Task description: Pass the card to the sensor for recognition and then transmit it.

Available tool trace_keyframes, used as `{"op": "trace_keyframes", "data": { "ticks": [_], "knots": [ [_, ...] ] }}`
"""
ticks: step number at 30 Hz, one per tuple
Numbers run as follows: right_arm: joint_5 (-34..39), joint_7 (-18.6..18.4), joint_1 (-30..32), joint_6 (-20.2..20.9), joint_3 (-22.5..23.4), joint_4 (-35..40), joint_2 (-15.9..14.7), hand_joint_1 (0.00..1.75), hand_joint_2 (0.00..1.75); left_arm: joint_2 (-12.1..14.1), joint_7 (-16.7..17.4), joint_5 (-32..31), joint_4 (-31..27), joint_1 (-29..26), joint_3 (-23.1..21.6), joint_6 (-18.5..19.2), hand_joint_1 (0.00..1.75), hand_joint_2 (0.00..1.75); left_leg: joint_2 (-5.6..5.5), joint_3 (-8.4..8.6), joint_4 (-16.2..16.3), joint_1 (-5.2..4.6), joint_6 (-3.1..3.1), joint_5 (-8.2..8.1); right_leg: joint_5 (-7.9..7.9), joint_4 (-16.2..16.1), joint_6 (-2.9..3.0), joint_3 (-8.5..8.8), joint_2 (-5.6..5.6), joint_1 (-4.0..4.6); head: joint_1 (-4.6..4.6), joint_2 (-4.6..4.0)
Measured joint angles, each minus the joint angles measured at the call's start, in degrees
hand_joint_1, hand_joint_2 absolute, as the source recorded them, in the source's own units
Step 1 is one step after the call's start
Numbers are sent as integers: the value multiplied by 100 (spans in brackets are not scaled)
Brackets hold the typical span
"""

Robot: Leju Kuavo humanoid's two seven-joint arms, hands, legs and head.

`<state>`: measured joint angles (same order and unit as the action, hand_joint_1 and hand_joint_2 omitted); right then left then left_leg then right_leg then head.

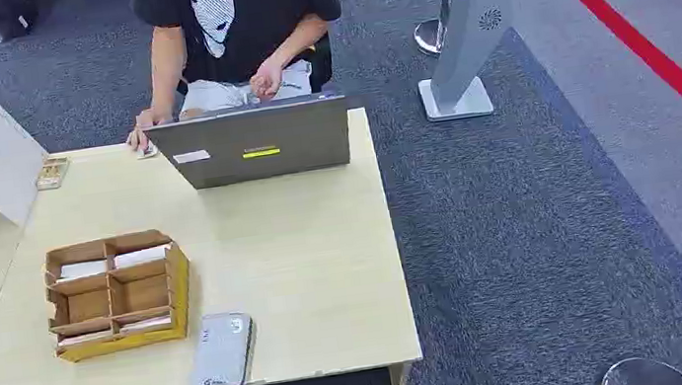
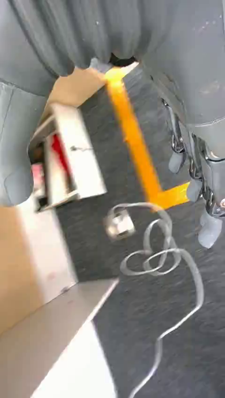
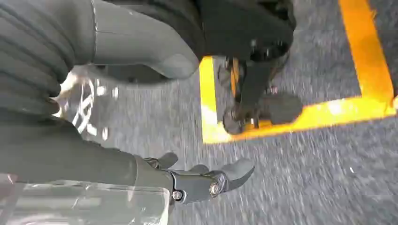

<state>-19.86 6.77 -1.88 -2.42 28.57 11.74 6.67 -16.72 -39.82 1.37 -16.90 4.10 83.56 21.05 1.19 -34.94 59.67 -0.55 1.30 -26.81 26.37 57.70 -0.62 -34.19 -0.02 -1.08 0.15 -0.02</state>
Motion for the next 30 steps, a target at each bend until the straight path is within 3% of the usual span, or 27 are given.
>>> {"op": "trace_keyframes", "data": {
  "ticks": [2, 5, 8, 9, 10, 11, 13, 14, 16, 18, 20, 22, 24, 26, 28, 30],
  "knots": [
    [146, -146, 14, 297, 136, -17, 15, 0, 175, -111, -15, -216, -497, -35, -50, 435, 0, 175, 0, 0, 0, 1, 0, 0, 0, 0, 0, 0, 0, 0, 2, 0],
    [183, -140, 48, 428, 260, -37, 52, 0, 175, -190, -31, -150, -1209, -110, -311, 1266, 0, 175, 0, 0, 0, 1, 0, 0, 0, 0, 0, 0, 0, 1, -2, 0],
    [230, -13, 71, 542, 343, -41, 94, 0, 175, -205, -35, 373, -1867, -242, -640, 1852, 0, 175, 0, -2, -4, 6, -1, 0, 1, 3, 3, 2, 1, 4, -2, 0],
    [370, -35, 73, 652, 412, -42, 94, 0, 175, -199, -35, 856, -2373, -425, -774, 2006, 0, 175, 5, 0, -5, 17, -12, -7, 10, 5, 16, 7, 4, 17, -4, 0],
    [483, -96, 77, 738, 498, -41, 98, 0, 175, -238, -33, 1439, -2994, -729, -1026, 1892, 0, 175, 27, 17, -5, 29, -37, -25, 13, 5, 29, 20, 17, 26, 20, 0],
    [529, -188, 103, 771, 594, -44, 111, 0, 175, -234, 6, 2076, -3810, -1167, -1448, 1439, 0, 175, 54, 36, 8, 46, -60, -48, 23, 3, 44, 29, 49, 39, 24, 0],
    [553, -437, 172, 797, 706, -44, 125, 0, 175, -207, 66, 2648, -5274, -1946, -2299, 351, 0, 175, 47, 53, 15, 36, -33, -54, 36, 2, 24, 26, 47, 35, -9, 0],
    [520, -517, 206, 823, 758, -44, 127, 0, 175, -201, 11, 2429, -6004, -2145, -2628, -97, 0, 175, -7, 40, 13, 30, -18, -43, 55, 1, 1, 32, 1, 30, -15, 0],
    [439, -526, 198, 856, 789, -48, 175, 0, 175, -214, -35, 1614, -6956, -2219, -2923, -300, 0, 175, -104, 26, 9, 32, -23, -33, 71, 2, 17, 54, -95, 33, 15, 0],
    [321, -454, 148, 839, 798, -48, 212, 0, 175, -251, -44, 808, -7683, -2005, -2745, -52, 0, 175, -101, 32, 8, 41, -28, -31, 69, 2, 26, 61, -97, 37, 26, 0],
    [214, -240, 131, 543, 798, -48, 240, 0, 175, -227, -48, 222, -8273, -1622, -2222, 135, 0, 175, -81, 35, 7, 37, -32, -29, 58, 4, 34, 70, -85, 36, 15, 0],
    [192, -34, 136, 360, 802, -48, 256, 0, 175, -102, -50, -225, -8693, -1338, -1662, 45, 0, 175, -62, 46, 7, 38, -34, -28, 52, 5, 41, 68, -66, 36, 15, 0],
    [185, 90, 134, 277, 813, -48, 254, 0, 175, 173, -48, -454, -8864, -1259, -1327, -377, 0, 175, -42, 50, 7, 42, -39, -30, 47, 6, 49, 61, -46, 37, 15, 0],
    [203, -5, 119, 187, 841, -48, 249, 0, 175, 488, -46, -665, -9256, -1297, -1274, -969, 0, 175, -38, 49, 7, 58, -42, -32, 49, 5, 50, 54, -42, 50, 4, 0],
    [190, -291, 74, 89, 922, -46, 234, 0, 175, 554, -48, -1382, -9843, -1366, -1374, -1665, 0, 175, -42, 53, 7, 44, -41, -32, 55, 2, 42, 54, -44, 43, 20, 0],
    [63, -538, 31, 58, 922, -46, 227, 0, 175, 889, -37, -2312, -9892, -1303, -1447, -1891, 0, 175, -47, 56, 4, 40, -41, -32, 60, 3, 35, 55, -46, 37, 22, 0]
  ]
}}
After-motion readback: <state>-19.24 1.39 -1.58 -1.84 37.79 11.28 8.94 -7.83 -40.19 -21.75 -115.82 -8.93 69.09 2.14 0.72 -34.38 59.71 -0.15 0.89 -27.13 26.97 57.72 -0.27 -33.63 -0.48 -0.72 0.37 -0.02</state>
